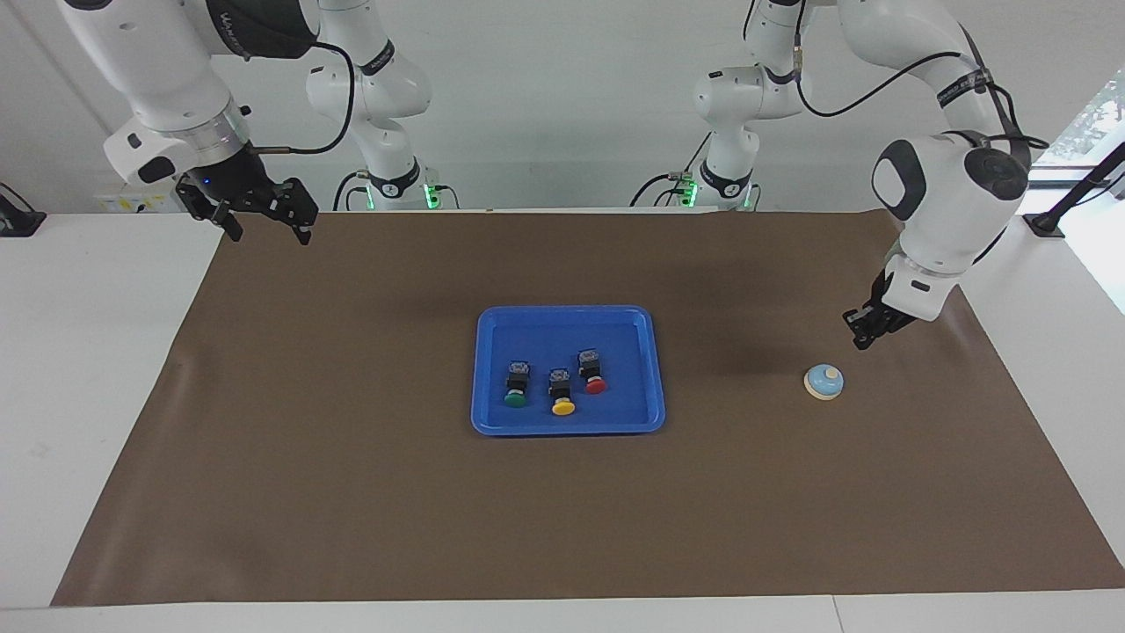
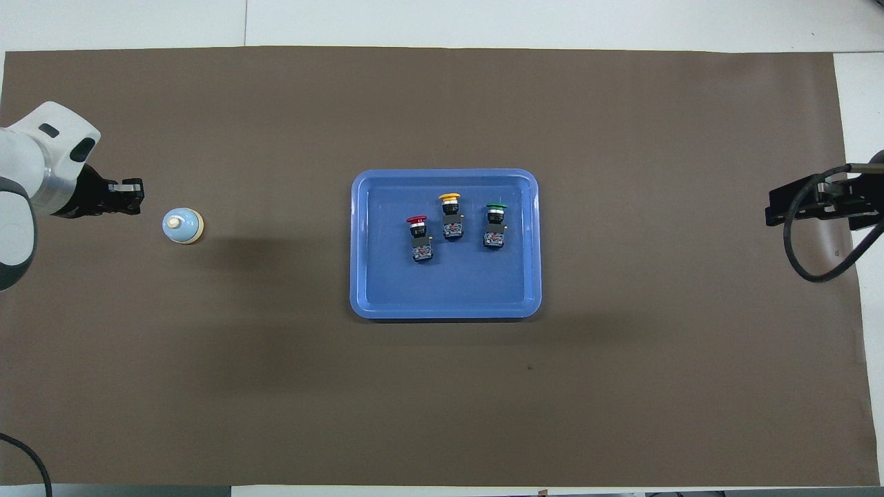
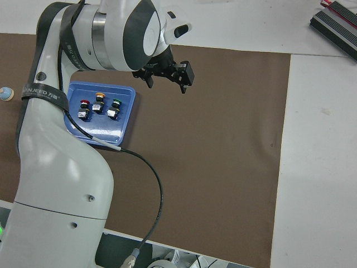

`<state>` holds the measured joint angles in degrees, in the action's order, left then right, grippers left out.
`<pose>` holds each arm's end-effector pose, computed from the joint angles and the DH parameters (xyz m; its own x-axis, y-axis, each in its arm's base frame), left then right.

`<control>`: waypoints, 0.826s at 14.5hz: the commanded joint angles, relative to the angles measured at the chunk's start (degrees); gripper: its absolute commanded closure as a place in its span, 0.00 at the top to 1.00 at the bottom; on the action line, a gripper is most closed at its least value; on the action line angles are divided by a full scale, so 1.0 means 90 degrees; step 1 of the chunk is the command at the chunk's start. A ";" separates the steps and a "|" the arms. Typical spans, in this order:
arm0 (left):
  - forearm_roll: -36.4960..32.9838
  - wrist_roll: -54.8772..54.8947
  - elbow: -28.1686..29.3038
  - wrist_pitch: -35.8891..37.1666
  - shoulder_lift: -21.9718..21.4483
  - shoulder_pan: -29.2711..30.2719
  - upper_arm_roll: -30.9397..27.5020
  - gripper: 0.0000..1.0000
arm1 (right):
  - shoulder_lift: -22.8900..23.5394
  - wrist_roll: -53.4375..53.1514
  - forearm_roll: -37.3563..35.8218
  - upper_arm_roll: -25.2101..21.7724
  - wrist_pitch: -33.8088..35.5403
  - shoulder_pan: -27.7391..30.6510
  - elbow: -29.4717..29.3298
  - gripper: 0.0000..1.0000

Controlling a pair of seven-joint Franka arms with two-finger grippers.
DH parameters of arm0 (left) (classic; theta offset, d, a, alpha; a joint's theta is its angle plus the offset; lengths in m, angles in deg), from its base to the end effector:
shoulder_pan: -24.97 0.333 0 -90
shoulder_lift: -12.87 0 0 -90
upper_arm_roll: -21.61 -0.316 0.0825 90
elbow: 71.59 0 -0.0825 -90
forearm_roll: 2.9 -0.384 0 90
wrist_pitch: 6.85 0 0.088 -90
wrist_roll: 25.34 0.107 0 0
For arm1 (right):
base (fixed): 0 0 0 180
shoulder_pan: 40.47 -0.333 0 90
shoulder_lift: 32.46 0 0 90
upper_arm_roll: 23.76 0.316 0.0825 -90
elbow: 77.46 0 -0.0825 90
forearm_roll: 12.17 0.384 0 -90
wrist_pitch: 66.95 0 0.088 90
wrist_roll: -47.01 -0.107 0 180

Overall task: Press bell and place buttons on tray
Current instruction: 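Press the white bell again with the left gripper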

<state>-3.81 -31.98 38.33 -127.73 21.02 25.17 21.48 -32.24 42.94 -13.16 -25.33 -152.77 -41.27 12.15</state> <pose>0.5972 0.0041 0.4237 0.9923 0.1132 0.0503 0.1138 -0.9935 -0.0086 0.5477 -0.0093 0.6194 0.9940 -0.0856 -0.0685 -0.0842 -0.9962 0.0223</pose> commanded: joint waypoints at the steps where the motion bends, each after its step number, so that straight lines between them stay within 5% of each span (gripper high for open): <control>1: 0.0013 0.0045 0.0393 -0.0679 0.0128 -0.0043 -0.0035 0.00 | -0.0005 0.0101 0.0013 0.0087 0.0064 0.0108 -0.0015 1.00; 12: 0.0013 0.0103 0.1146 -0.1619 0.0373 -0.0033 -0.0035 0.00 | -0.0005 0.0111 0.0013 0.0087 0.0083 0.0108 -0.0005 1.00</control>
<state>-3.81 -31.85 47.44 -140.86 24.23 25.15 21.60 -32.24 42.94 -13.16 -25.26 -152.64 -41.27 12.15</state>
